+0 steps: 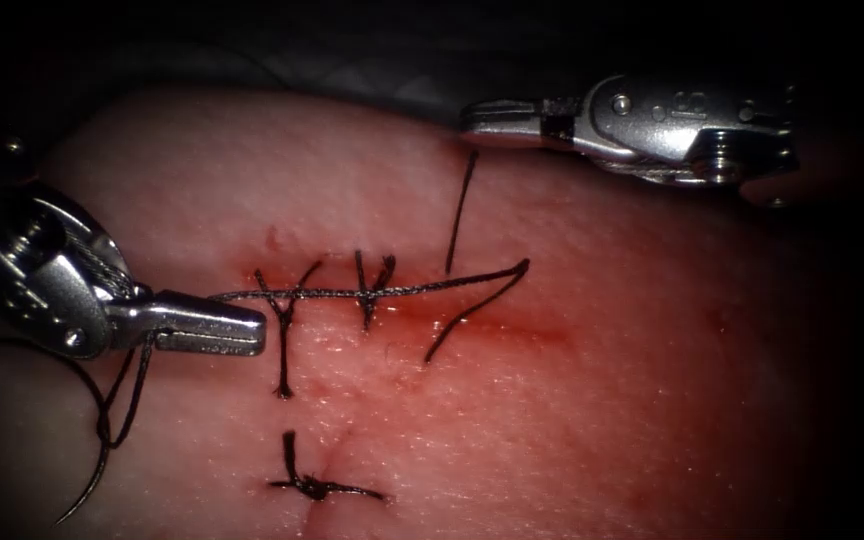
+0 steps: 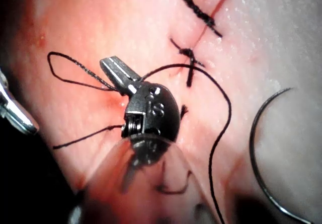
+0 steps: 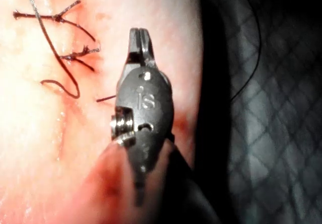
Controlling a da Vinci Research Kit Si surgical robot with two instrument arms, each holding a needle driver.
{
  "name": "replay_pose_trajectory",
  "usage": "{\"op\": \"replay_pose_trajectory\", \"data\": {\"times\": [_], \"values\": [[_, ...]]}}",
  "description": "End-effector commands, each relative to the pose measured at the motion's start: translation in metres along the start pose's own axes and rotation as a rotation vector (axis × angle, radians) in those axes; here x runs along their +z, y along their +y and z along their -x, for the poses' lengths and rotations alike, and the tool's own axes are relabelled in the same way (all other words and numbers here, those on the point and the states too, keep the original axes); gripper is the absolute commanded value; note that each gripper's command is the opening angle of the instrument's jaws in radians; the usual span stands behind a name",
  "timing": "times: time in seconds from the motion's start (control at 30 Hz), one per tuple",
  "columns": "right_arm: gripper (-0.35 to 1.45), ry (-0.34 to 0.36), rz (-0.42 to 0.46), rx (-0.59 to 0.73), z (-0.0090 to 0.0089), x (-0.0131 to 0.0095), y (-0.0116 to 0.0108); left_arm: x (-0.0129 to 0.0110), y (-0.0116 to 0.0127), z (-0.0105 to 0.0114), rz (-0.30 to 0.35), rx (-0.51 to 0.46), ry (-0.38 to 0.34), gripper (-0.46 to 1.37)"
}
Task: Wound Closure
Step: Wrap suture counter-clockwise around right gripper
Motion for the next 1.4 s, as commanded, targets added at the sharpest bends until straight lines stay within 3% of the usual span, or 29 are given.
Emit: {"op": "replay_pose_trajectory", "data": {"times": [0.03, 0.2, 0.43, 0.7, 0.93, 1.17, 1.4], "values": [[-0.35, 0.003, 0.001, -0.012, 0.0004, 0.0005, -0.0001, 0.0001, -0.0002, 0.0, 0.003, -0.003, 0.007, -0.35], [-0.35, 0.001, -0.027, -0.058, 0.0024, 0.003, -0.0018, 0.0015, -0.0012, 0.0002, -0.011, -0.009, 0.007, -0.35], [-0.35, -0.002, -0.085, -0.079, 0.0031, 0.0043, -0.0046, 0.004, -0.0022, 0.0008, -0.081, -0.012, 0.007, -0.35], [-0.35, 0.034, -0.181, -0.105, 0.0021, 0.0041, -0.008, 0.0059, -0.0032, 0.0033, -0.101, -0.014, -0.018, -0.35], [-0.35, 0.047, -0.219, -0.113, 0.0012, 0.0039, -0.0096, 0.0055, -0.0033, 0.0066, -0.105, -0.034, -0.046, -0.35], [-0.35, 0.085, -0.229, -0.095, -0.001, 0.0032, -0.01, 0.0058, -0.0014, 0.0104, -0.101, -0.073, -0.064, -0.35], [-0.35, 0.129, -0.24, -0.091, -0.002, 0.0029, -0.0103, 0.0071, 0.0005, 0.0122, -0.101, -0.086, -0.074, -0.35]]}}
